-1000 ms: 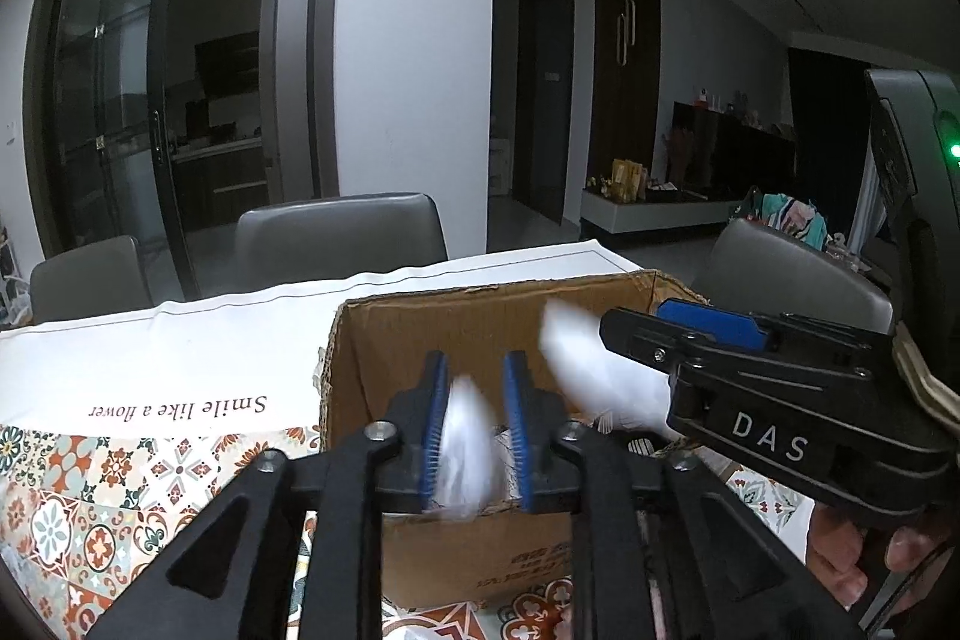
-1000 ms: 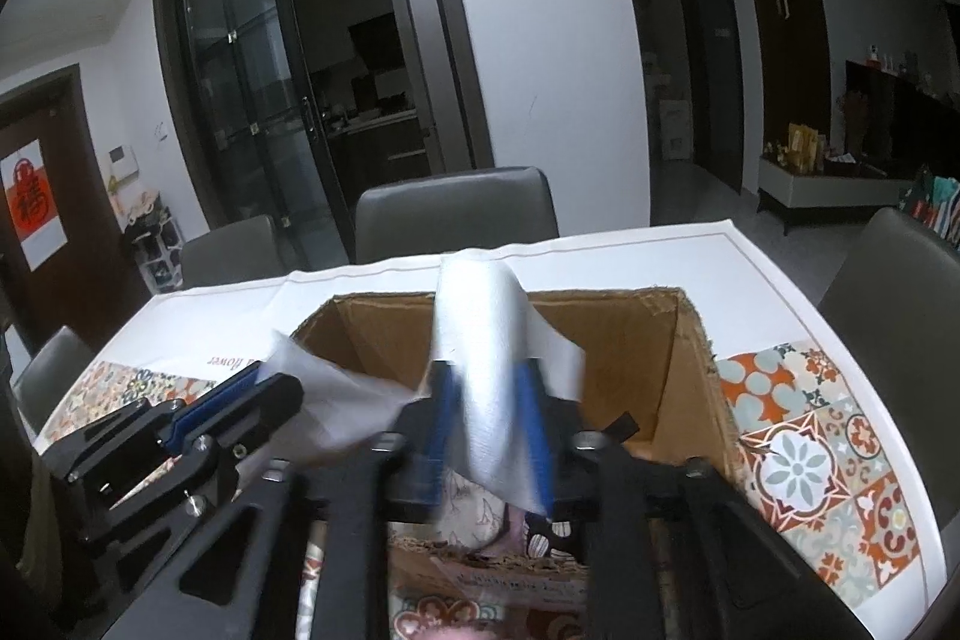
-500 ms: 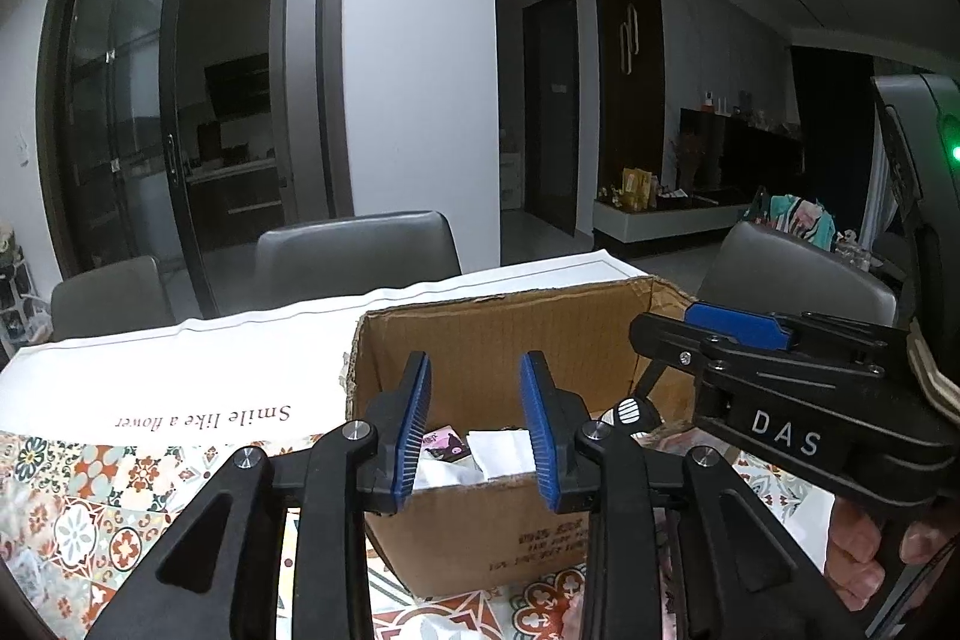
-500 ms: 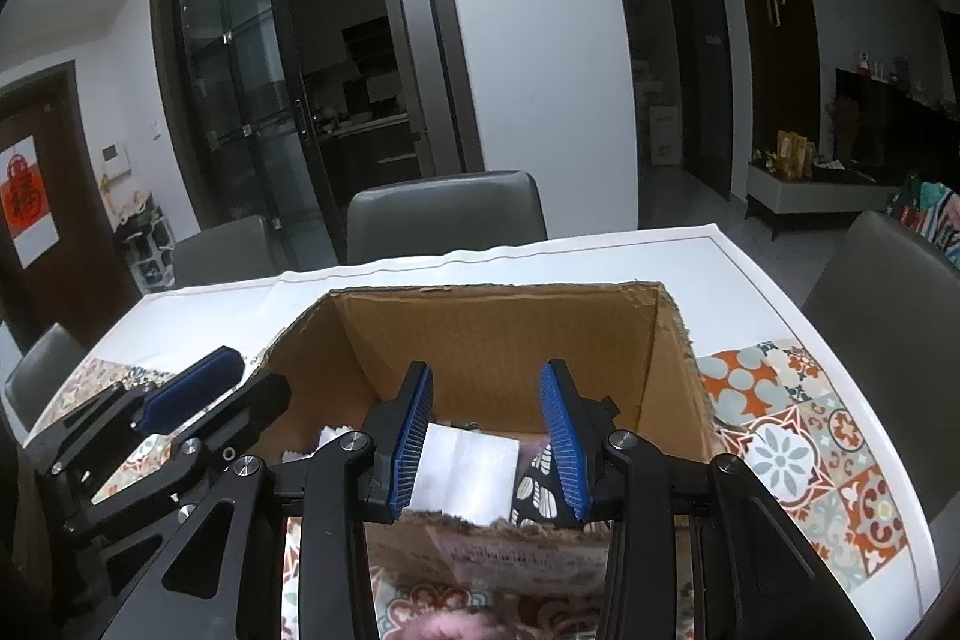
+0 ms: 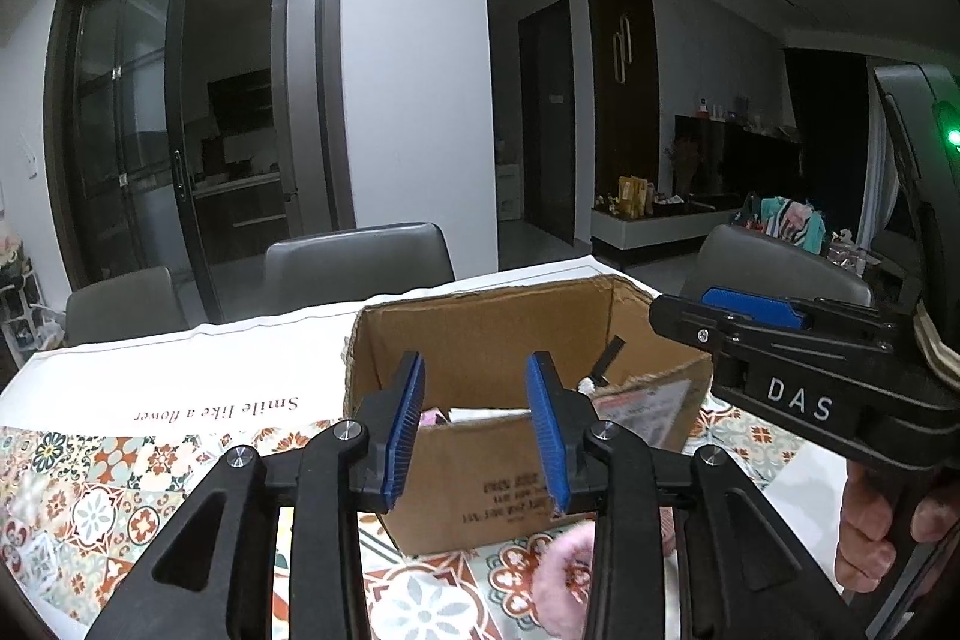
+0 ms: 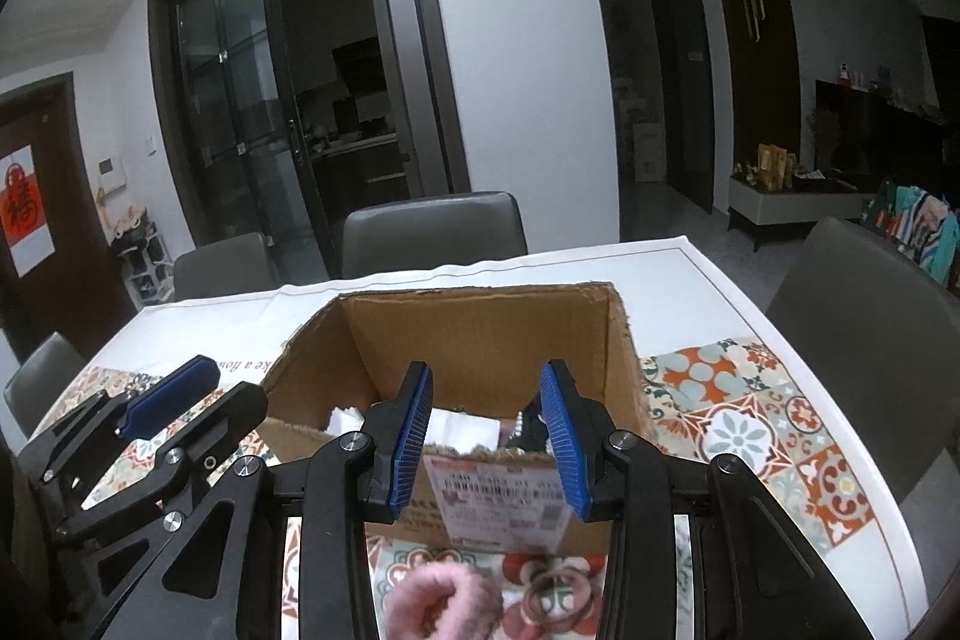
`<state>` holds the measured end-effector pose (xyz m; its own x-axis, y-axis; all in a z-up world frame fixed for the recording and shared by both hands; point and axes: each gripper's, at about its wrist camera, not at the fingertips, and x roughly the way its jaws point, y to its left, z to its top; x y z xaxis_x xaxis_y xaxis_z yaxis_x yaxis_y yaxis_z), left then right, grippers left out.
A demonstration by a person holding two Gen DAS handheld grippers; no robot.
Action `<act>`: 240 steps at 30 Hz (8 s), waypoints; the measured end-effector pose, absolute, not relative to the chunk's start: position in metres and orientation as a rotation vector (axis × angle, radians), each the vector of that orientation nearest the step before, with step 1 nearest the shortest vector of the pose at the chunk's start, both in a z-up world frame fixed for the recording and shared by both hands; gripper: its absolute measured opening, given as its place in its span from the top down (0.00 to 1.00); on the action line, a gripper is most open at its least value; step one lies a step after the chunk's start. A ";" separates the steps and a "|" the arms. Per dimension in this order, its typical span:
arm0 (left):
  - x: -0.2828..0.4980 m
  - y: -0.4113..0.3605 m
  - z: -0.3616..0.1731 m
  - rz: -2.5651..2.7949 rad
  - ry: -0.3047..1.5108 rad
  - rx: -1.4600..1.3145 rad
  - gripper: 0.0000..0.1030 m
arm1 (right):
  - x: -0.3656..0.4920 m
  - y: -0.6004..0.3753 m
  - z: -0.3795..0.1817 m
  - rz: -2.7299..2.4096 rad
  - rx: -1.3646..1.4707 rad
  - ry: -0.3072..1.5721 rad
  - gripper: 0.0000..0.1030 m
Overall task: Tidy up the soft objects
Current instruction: 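Withdraw both tools toward the pink slipper and pink rubber band, then close left tool on pink fuzzy slipper while right tool grips pink rubber band, then lift slipper with left tool while right tool carries rubber band over the box, then open both tools to drop slipper and rubber band into the box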
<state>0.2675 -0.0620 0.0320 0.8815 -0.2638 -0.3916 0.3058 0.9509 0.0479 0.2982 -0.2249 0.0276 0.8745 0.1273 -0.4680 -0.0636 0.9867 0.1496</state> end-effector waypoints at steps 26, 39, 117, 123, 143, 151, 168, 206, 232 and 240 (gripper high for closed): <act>0.210 -0.081 -0.008 -0.317 0.523 0.124 0.56 | 0.243 -0.247 -0.005 0.105 0.103 0.615 0.62; 0.200 -0.086 -0.037 -0.315 0.616 0.127 0.53 | 0.236 -0.245 -0.033 0.134 0.067 0.689 0.55; 0.250 -0.102 -0.101 -0.373 0.785 0.100 0.76 | 0.277 -0.243 -0.117 0.171 0.036 0.899 0.86; 0.238 -0.094 -0.082 -0.365 0.752 0.090 0.76 | 0.262 -0.239 -0.101 0.165 0.053 0.869 0.86; 0.203 -0.070 -0.027 -0.356 0.619 0.060 0.76 | 0.223 -0.223 -0.043 0.158 0.089 0.744 0.86; 0.194 -0.061 -0.006 -0.357 0.566 0.048 0.76 | 0.212 -0.217 -0.019 0.154 0.089 0.682 0.86; 0.195 -0.051 0.038 -0.341 0.439 0.036 0.76 | 0.207 -0.213 0.023 0.175 0.092 0.556 0.86; 0.280 -0.058 0.062 -0.296 0.358 0.063 0.76 | 0.283 -0.212 0.057 0.179 0.091 0.428 0.85; 0.352 -0.073 -0.001 -0.286 0.521 0.115 0.71 | 0.365 -0.209 0.003 0.182 0.083 0.585 0.86; 0.354 -0.071 -0.003 -0.272 0.526 0.109 0.64 | 0.374 -0.210 -0.007 0.183 0.092 0.611 0.65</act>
